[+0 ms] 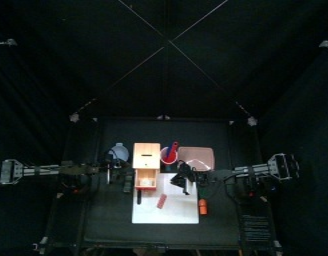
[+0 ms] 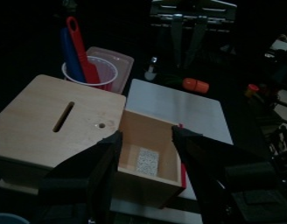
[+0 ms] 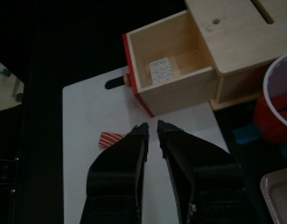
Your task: Close drawer
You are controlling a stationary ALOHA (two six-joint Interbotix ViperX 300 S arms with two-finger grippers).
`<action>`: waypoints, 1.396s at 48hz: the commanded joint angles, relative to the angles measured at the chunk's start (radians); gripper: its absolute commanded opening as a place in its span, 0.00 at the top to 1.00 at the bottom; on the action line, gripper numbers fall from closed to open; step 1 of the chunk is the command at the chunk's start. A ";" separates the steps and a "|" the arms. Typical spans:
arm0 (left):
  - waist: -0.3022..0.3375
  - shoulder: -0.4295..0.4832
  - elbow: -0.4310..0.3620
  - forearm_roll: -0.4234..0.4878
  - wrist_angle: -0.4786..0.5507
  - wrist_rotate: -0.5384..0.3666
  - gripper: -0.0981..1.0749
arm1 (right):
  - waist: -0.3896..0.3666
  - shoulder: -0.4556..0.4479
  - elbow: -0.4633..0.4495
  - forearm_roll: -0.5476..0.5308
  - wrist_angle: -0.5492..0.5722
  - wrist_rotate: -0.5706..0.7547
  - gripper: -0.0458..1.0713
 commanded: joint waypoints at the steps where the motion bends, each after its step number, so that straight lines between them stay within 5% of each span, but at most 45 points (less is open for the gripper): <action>1: 0.003 0.003 -0.012 -0.002 -0.005 0.002 0.18 | -0.002 -0.023 -0.011 0.000 -0.009 0.000 0.43; 24: 0.049 0.043 -0.060 -0.002 -0.011 0.000 0.18 | 0.074 0.069 -0.081 0.006 -0.055 0.011 0.43; 35: 0.138 0.163 -0.189 -0.002 0.015 0.005 0.18 | 0.155 0.170 -0.190 0.005 -0.054 0.002 0.47; 52: 0.227 0.394 -0.451 0.167 0.302 0.006 0.19 | 0.213 0.324 -0.279 0.002 -0.054 0.005 0.73; 67: 0.308 0.572 -0.615 0.221 0.462 0.006 0.20 | 0.218 0.403 -0.328 0.002 -0.058 0.006 0.75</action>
